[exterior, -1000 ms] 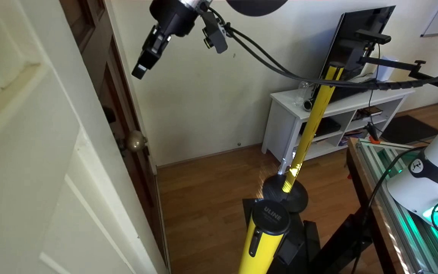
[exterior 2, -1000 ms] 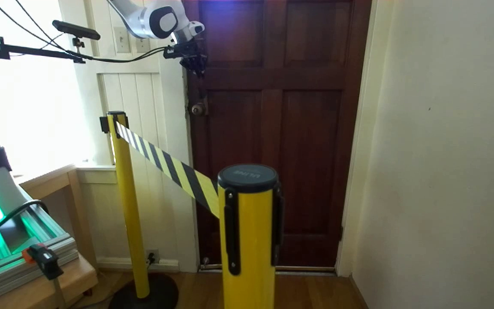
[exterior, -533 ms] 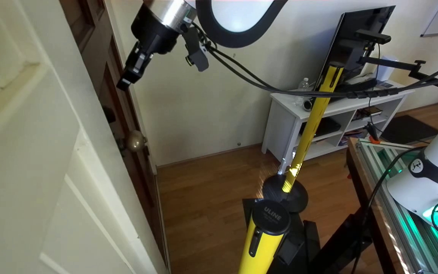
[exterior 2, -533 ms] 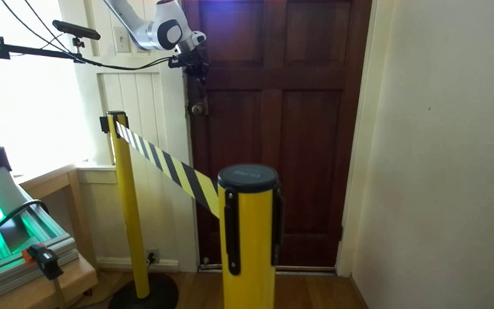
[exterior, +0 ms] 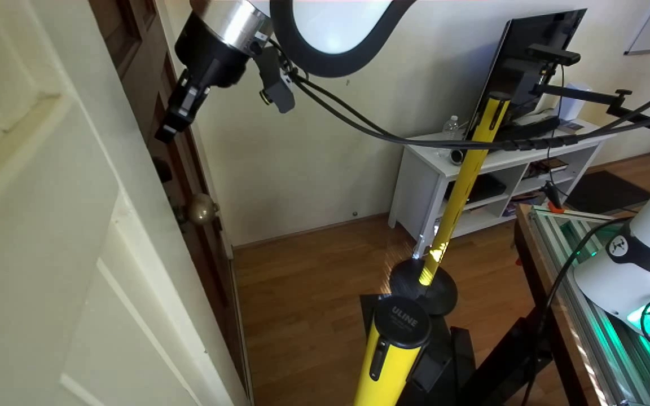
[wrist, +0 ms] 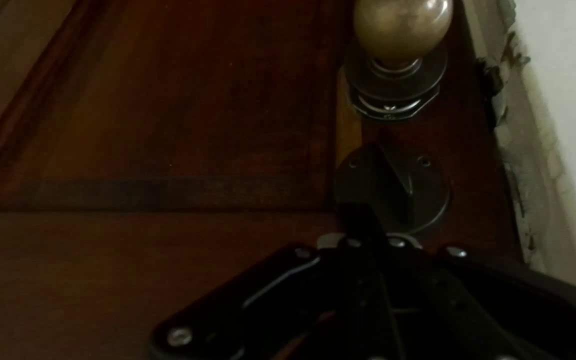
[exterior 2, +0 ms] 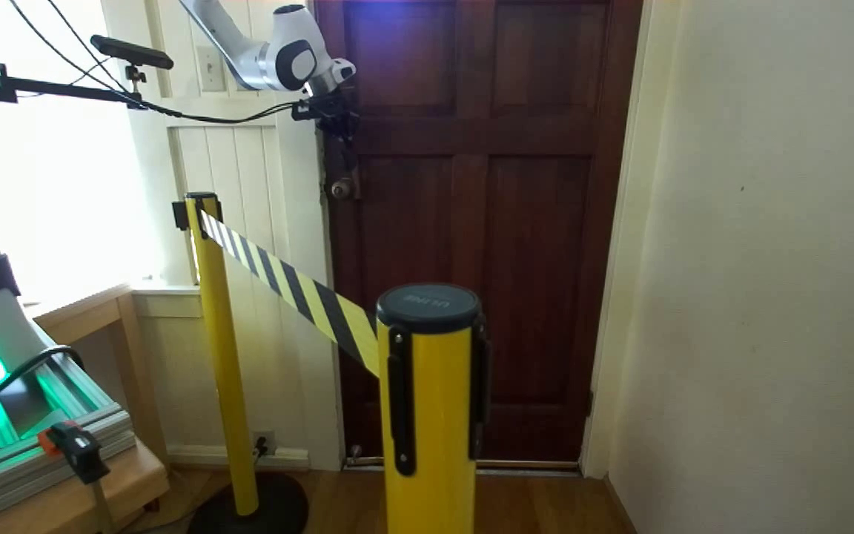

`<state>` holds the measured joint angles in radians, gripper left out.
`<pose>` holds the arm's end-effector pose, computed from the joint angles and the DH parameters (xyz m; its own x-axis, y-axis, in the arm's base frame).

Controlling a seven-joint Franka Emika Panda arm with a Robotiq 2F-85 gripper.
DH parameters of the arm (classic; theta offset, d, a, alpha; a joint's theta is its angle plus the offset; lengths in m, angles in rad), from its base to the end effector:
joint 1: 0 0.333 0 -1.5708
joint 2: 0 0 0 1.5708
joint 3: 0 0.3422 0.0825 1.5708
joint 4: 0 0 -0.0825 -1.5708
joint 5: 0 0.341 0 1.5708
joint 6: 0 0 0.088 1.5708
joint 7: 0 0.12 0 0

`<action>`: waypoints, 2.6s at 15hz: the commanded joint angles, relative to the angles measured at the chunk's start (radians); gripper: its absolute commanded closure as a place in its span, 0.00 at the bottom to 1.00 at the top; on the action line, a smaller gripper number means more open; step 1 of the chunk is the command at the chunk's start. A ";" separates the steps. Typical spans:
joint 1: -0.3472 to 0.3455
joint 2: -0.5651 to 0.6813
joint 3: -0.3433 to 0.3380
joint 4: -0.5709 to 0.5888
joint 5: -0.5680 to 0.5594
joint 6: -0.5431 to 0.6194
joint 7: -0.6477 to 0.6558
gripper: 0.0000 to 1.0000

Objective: Unlock the door

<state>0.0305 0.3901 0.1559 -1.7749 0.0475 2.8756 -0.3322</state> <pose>0.6710 0.1081 0.4645 0.6684 0.3665 0.6473 0.3861 -0.9147 0.1192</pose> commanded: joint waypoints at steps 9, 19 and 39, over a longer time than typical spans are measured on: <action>0.033 0.052 -0.004 0.057 -0.103 0.003 0.011 1.00; 0.047 0.080 -0.021 0.091 -0.155 -0.027 0.013 1.00; 0.109 0.084 -0.098 0.112 -0.238 -0.201 0.105 1.00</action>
<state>0.1187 0.4513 0.0811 -1.6890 -0.1536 2.7311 -0.2875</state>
